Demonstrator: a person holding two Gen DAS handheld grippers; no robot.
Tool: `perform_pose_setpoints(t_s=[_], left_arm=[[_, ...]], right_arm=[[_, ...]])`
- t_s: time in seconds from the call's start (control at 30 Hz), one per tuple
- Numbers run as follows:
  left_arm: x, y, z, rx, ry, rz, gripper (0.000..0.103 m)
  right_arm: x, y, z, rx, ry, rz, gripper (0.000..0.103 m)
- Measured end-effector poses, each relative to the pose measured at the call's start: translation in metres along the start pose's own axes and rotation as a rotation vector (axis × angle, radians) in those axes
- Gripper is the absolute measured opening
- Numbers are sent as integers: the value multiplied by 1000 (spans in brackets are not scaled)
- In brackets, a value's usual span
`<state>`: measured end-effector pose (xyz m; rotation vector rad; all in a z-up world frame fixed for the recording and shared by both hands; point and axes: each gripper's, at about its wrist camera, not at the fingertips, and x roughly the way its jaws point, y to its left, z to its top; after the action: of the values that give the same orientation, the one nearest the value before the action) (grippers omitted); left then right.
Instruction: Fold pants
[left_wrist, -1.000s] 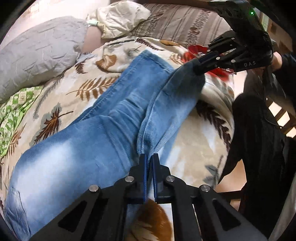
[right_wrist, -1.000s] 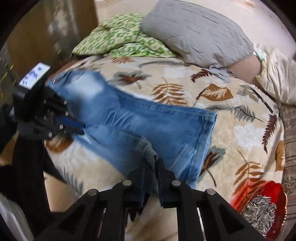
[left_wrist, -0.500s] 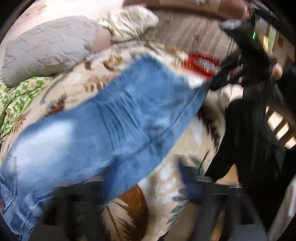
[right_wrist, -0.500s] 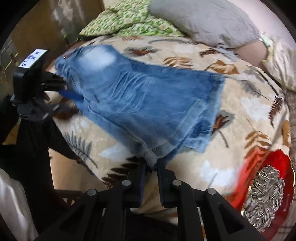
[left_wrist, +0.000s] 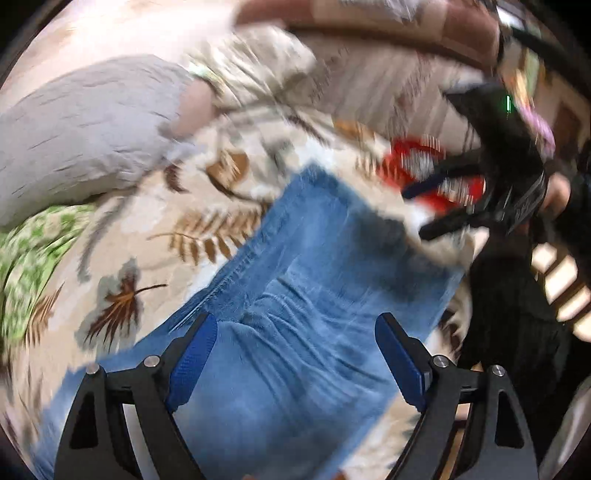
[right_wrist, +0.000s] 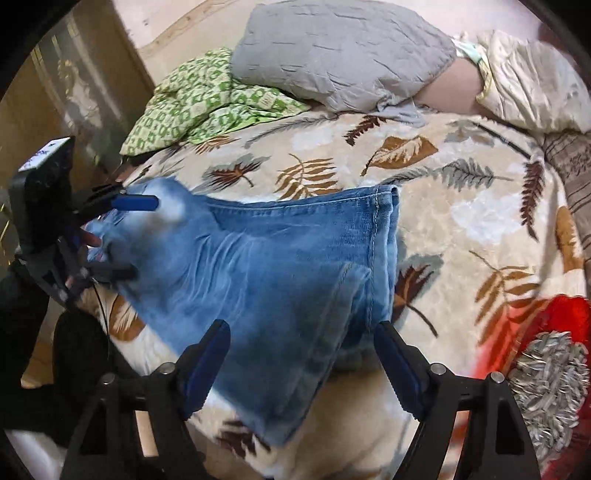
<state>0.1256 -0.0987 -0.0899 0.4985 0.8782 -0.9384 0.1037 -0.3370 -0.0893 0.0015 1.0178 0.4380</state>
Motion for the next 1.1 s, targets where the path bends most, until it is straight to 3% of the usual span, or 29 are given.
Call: perform_pose_setpoints(t_s=[0.23, 0.3, 0.33, 0.37, 0.5, 0.53, 0.6, 0.67, 0.7, 0.73, 0.93, 1.1], left_arm=[[44, 19, 16, 114, 121, -60, 86], [56, 26, 16, 122, 173, -69, 66], [60, 27, 17, 128, 192, -76, 49], [63, 27, 15, 141, 209, -82, 42], [73, 21, 11, 203, 244, -78, 41], [74, 22, 11, 199, 250, -78, 41], [76, 23, 9, 183, 247, -77, 31], [75, 21, 7, 181, 239, -63, 15], [73, 19, 6, 184, 233, -58, 11], [70, 17, 6, 189, 227, -52, 8], [31, 7, 14, 212, 121, -5, 4], [10, 30, 41, 109, 11, 33, 4]], right_arm=[[31, -26, 3, 142, -5, 84, 80], [37, -30, 2, 158, -5, 95, 79], [40, -30, 3, 163, -5, 102, 76], [43, -30, 4, 167, -6, 111, 76], [55, -22, 9, 126, 8, 86, 74], [58, -22, 10, 120, 14, 77, 69], [63, -20, 12, 112, 15, 45, 42], [63, -22, 11, 99, 13, 16, 24], [59, -22, 9, 86, -1, 28, 12], [56, -21, 9, 78, -7, 34, 7], [23, 0, 15, -35, -83, -31, 3], [1, -4, 48, -72, -159, -105, 3]])
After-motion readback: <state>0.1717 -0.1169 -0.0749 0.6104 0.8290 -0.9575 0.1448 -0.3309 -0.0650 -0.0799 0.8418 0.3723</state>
